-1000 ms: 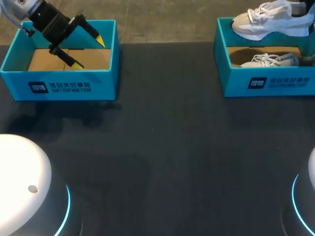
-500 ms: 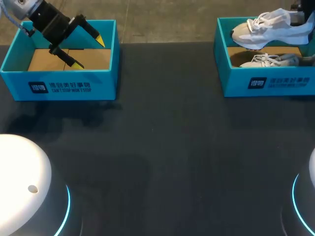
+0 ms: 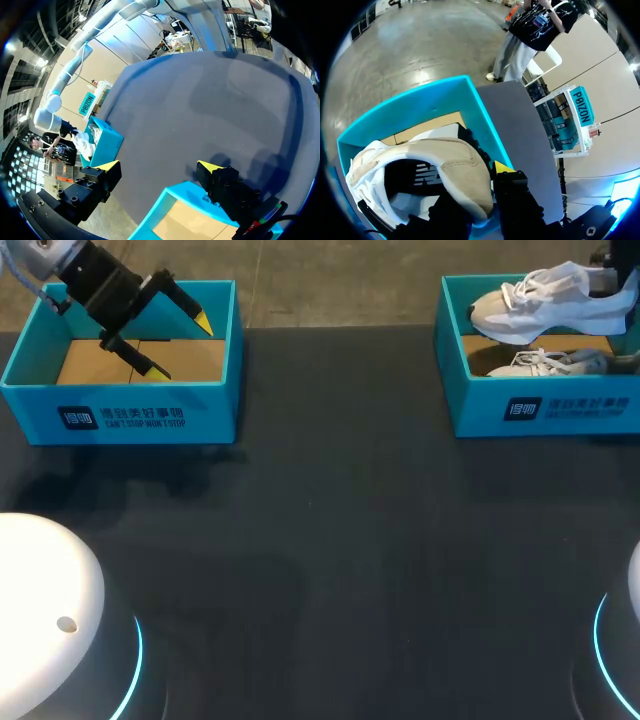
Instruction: Take the shoe out of the shoebox, open the shoe tongue, remove and reinsert the insole, then place the shoe into the shoebox
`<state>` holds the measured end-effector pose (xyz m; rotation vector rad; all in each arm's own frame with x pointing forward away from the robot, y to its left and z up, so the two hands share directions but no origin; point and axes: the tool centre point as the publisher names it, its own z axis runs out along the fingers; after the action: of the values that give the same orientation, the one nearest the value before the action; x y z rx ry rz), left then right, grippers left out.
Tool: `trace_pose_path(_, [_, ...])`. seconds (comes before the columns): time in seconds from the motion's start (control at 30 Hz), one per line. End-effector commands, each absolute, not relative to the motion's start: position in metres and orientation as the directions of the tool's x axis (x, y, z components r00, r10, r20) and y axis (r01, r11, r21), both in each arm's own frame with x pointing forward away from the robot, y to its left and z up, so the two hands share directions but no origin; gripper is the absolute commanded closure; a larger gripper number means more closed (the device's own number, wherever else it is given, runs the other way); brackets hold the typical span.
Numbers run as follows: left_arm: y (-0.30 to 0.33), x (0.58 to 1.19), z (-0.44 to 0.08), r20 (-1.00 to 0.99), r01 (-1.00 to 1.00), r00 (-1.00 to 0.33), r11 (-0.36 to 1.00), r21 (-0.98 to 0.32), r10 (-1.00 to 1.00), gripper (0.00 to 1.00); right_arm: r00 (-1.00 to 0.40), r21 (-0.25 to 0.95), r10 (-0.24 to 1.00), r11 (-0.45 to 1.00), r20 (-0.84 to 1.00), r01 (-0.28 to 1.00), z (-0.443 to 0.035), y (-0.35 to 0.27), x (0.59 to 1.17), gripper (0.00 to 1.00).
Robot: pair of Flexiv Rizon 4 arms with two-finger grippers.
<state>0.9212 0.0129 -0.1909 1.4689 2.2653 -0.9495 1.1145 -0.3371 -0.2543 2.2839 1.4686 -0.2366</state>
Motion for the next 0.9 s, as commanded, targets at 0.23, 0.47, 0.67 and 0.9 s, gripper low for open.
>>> trace_pose_path(0.23, [0.013,0.921,-0.19,-0.55,0.888,-0.445,0.27,-0.371,0.707,0.0,0.445,0.254,0.821,-0.373,-0.357,0.892,-0.266,-0.343,1.128,1.0])
trace_pose_path(0.47, [0.013,0.921,-0.19,-0.55,0.888,-0.445,0.27,-0.371,0.707,0.0,0.432,0.253,0.818,-0.358,-0.38,0.899,-0.274,-0.346,1.141,1.0])
trace_pose_path(0.67, [0.013,0.921,-0.19,-0.55,0.888,-0.445,0.27,-0.371,0.707,0.0,0.426,0.248,0.817,-0.353,-0.388,0.902,-0.283,-0.349,1.148,1.0])
trace_pose_path(0.9, [0.013,0.921,-0.19,-0.55,0.888,-0.445,0.27,-0.371,0.707,0.0,0.416,0.235,0.816,-0.347,-0.401,0.908,-0.297,-0.354,1.153,1.0])
